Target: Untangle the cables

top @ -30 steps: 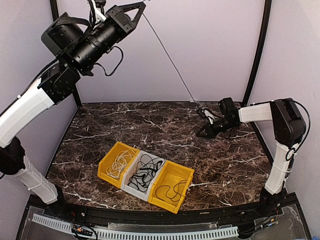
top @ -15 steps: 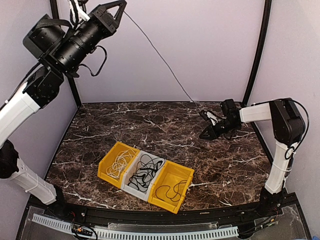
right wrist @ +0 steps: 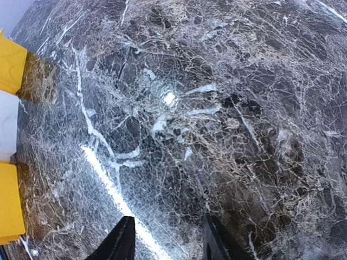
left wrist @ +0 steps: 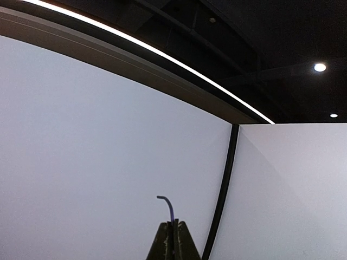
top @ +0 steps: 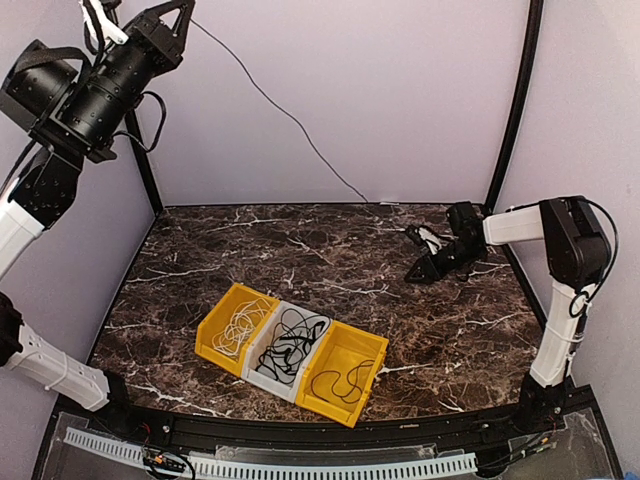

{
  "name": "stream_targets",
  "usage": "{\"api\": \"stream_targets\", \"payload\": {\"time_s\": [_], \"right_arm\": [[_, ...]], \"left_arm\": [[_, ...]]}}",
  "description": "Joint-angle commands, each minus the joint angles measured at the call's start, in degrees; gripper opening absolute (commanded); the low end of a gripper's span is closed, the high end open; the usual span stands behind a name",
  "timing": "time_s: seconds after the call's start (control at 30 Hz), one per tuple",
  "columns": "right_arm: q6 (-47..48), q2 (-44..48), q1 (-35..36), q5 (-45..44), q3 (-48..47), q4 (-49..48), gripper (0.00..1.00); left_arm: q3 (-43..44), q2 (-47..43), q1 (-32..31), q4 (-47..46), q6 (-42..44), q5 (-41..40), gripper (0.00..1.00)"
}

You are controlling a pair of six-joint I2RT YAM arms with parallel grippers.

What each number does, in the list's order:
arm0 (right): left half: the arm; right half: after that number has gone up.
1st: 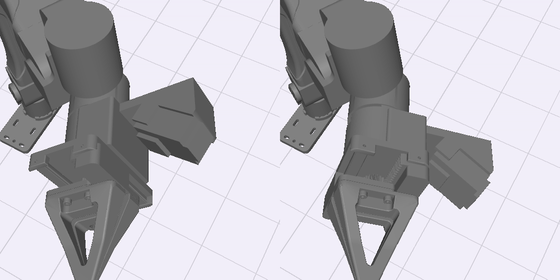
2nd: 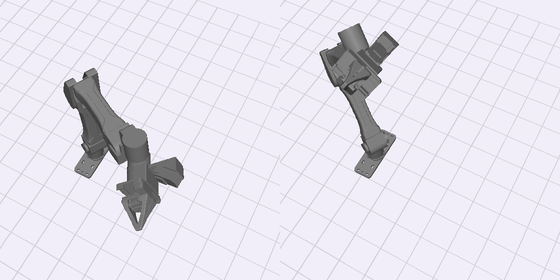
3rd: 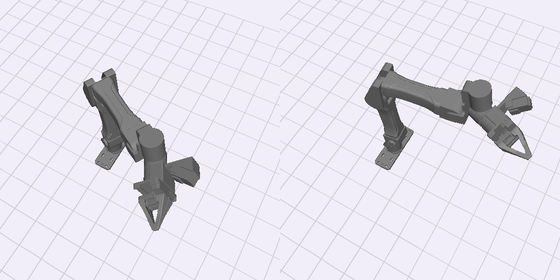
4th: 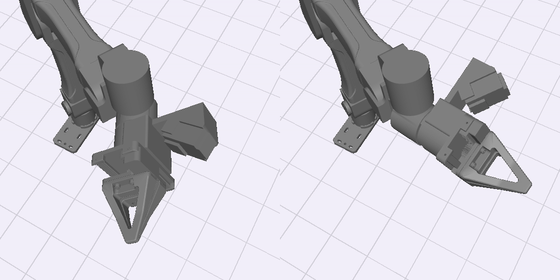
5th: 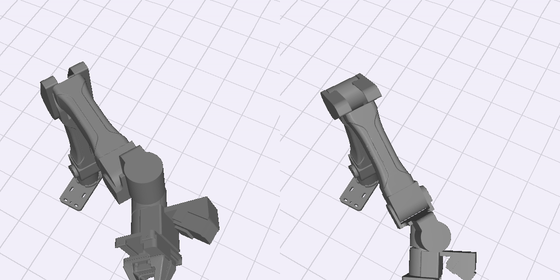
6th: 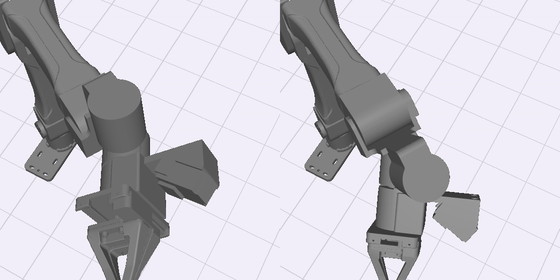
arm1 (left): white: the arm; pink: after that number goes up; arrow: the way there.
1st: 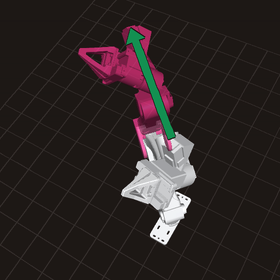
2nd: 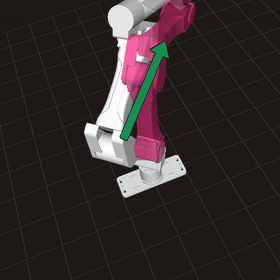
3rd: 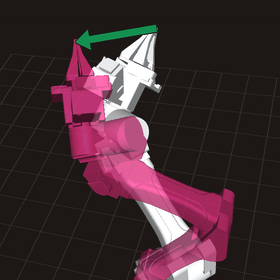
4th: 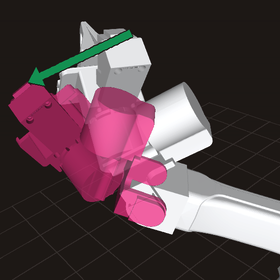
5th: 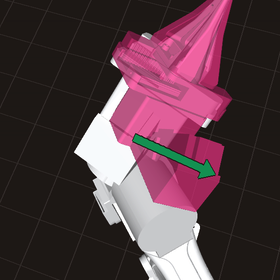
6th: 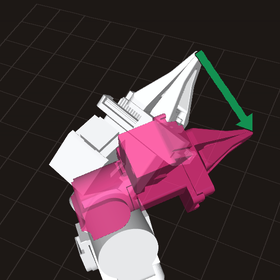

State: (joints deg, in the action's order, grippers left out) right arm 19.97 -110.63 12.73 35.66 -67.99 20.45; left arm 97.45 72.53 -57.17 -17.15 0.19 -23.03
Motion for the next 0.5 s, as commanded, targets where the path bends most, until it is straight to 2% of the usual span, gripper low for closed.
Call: {"api": "stream_targets", "payload": {"time_s": [0.0, 0.27, 0.3, 0.47], "right_arm": [[3.62, 1.46, -0.83, -0.42, 1.86, 2.44, 0.47], [4.17, 3.62, -2.38, -2.00, 4.98, 2.30, 0.46], [4.05, 3.66, -2.81, -1.65, 5.04, 2.34, 0.44], [6.05, 4.81, -5.63, 1.12, 4.48, 5.68, 0.21]], "left_arm": [[0.38, -4.29, -0.28, -3.15, 10.45, -8.25, 0.00], [-4.71, -5.36, -0.25, -8.33, 21.36, -16.00, 0.00], [-4.94, -5.36, -0.23, -8.82, 22.32, -16.62, 0.00], [-7.92, -5.55, -0.17, -10.78, 27.92, -21.51, 0.00]]}}
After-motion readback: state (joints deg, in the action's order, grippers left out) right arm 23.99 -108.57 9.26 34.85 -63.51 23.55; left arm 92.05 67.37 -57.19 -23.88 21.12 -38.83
